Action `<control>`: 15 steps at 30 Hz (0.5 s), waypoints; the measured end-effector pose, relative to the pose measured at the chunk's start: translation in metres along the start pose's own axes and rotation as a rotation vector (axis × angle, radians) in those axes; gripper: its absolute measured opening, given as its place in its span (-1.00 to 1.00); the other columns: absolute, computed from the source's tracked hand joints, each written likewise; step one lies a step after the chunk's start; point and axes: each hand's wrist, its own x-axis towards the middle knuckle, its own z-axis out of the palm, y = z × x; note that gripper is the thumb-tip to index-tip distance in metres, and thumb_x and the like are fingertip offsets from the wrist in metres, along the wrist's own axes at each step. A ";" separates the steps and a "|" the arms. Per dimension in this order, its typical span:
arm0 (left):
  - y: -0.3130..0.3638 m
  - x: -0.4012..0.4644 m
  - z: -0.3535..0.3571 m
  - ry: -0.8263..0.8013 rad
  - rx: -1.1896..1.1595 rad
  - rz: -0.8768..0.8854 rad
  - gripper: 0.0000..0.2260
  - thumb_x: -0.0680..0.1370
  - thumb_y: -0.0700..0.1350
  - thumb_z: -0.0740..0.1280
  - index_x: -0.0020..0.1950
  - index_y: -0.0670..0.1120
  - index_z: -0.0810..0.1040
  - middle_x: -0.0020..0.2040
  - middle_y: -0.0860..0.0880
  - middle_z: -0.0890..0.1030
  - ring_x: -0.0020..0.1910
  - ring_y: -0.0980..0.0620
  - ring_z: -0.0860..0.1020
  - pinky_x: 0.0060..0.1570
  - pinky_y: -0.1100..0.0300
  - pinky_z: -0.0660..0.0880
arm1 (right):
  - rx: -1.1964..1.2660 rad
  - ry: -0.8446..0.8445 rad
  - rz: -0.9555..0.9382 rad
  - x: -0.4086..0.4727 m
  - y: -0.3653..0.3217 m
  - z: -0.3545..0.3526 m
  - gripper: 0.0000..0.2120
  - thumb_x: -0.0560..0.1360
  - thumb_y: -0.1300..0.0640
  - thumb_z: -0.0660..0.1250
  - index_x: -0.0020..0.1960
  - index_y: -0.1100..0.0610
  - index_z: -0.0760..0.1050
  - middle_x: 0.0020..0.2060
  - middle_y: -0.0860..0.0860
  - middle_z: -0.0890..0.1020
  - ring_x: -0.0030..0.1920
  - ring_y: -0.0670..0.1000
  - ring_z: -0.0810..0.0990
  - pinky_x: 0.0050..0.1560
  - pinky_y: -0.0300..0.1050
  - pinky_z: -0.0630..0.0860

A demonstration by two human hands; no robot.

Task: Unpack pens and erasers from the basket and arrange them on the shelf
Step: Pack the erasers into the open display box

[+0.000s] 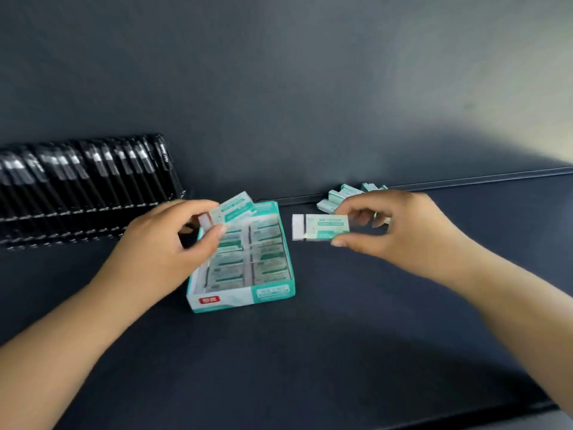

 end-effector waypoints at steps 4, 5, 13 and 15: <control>-0.035 -0.007 -0.001 -0.007 -0.132 -0.112 -0.84 0.52 -0.09 0.26 0.01 0.18 0.43 -0.02 0.10 0.56 -0.02 0.08 0.57 0.04 0.25 0.45 | -0.103 -0.136 -0.031 0.035 -0.028 0.039 -0.85 0.40 0.02 0.41 -0.05 -0.01 0.59 -0.24 -0.19 0.59 -0.16 -0.18 0.53 -0.13 -0.43 0.38; -0.040 -0.009 0.001 -0.006 -0.152 -0.138 -0.85 0.52 -0.08 0.24 0.04 0.14 0.43 -0.01 0.08 0.55 0.02 0.03 0.57 0.09 0.12 0.46 | -0.138 -0.172 -0.031 0.042 -0.032 0.048 -0.81 0.41 0.01 0.39 -0.01 0.04 0.59 -0.18 -0.12 0.62 -0.10 -0.11 0.56 -0.09 -0.36 0.42; -0.062 -0.009 0.020 -0.028 -0.285 -0.255 -0.81 0.53 -0.13 0.27 0.13 -0.07 0.51 -0.08 0.15 0.51 0.08 0.03 0.52 0.13 0.17 0.41 | -0.347 -0.310 -0.010 0.066 -0.044 0.099 -0.66 0.46 -0.09 0.29 0.15 0.05 0.55 0.12 -0.06 0.54 0.18 -0.02 0.40 0.20 -0.18 0.33; -0.064 -0.008 0.021 -0.033 -0.360 -0.285 -0.84 0.53 -0.12 0.26 0.10 0.01 0.48 -0.03 0.11 0.53 0.08 0.03 0.54 0.17 0.04 0.45 | -0.383 -0.333 -0.007 0.069 -0.046 0.105 -0.69 0.46 -0.09 0.28 0.06 0.10 0.57 0.04 -0.03 0.56 0.13 0.00 0.42 0.17 -0.12 0.37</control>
